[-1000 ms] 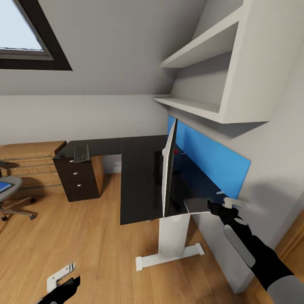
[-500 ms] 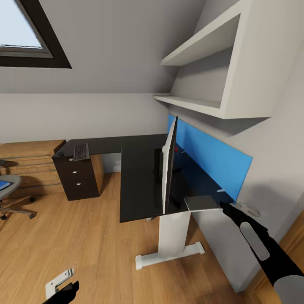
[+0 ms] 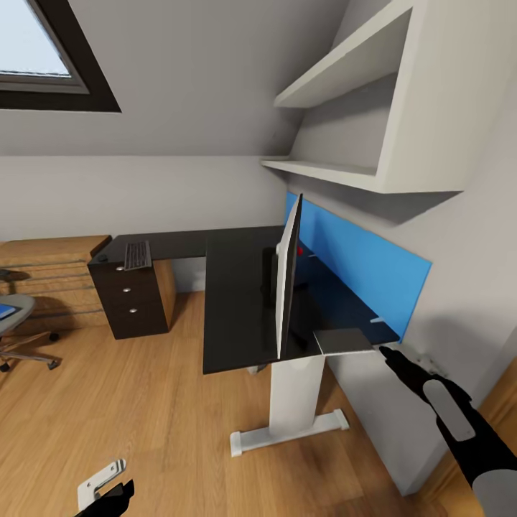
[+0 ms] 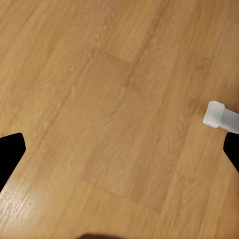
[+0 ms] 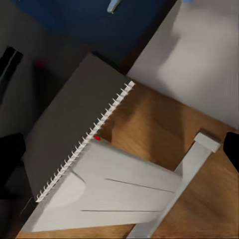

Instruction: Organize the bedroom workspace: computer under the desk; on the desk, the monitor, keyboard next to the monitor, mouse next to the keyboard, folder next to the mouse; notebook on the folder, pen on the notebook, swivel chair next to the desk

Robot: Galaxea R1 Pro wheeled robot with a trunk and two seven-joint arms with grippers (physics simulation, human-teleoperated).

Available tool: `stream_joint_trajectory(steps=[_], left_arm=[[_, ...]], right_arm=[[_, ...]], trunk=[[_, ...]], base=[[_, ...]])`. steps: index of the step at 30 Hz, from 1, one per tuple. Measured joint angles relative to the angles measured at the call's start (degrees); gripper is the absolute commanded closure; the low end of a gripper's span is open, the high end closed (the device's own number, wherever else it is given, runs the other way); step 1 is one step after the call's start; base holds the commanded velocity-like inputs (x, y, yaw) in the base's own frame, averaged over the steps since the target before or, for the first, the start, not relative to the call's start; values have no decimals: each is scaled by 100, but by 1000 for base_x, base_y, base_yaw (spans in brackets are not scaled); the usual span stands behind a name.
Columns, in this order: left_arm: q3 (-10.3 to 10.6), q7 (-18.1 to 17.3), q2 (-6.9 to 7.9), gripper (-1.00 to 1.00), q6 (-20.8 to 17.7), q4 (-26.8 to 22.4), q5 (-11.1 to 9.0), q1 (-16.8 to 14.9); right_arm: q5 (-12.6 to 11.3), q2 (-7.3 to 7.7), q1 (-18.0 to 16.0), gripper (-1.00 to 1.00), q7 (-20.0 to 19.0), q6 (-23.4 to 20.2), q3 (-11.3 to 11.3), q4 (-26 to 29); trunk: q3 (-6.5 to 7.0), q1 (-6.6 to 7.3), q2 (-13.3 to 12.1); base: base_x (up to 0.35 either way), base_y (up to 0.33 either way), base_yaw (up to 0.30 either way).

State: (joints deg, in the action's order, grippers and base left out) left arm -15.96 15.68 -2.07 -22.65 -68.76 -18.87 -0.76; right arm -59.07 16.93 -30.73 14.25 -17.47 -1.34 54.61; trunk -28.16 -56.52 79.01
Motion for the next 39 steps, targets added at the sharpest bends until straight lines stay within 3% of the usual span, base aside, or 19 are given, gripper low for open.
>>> stream_joint_trajectory(steps=[4,8,14,19,25,35,39], left_arm=[[1,0,0,-100,7,3,3,0],[1,1,-3,-100,11,4,4,0],[9,1,-12,-100,12,4,4,0],[10,1,-17,-100,12,26,5,0],[11,1,-18,-100,11,47,5,0],[17,1,-24,-100,11,54,4,0],[19,1,-26,-100,11,94,5,0]], right_arm=[[-330,63,0,-100,-207,-362,-195,-52],[-579,106,0,-100,-679,-954,-491,-209],[-658,117,0,-100,-1024,-1379,-973,-326],[-666,125,1,-100,-1051,-1415,-1026,-334],[-692,161,1,-100,-1253,-1752,-1033,-332],[-701,154,1,-100,-1330,-1756,-1033,-331],[-755,119,2,-100,-1672,-1746,-1038,-349]], trunk=[[-72,-88,161],[-144,-176,321],[-252,-308,562],[-341,-417,762],[-449,-549,1003],[-629,-769,1404],[-701,-857,1565]], base=[[0,0,0],[0,0,0],[0,0,0],[0,0,0],[0,0,0],[0,0,0],[0,0,0]])
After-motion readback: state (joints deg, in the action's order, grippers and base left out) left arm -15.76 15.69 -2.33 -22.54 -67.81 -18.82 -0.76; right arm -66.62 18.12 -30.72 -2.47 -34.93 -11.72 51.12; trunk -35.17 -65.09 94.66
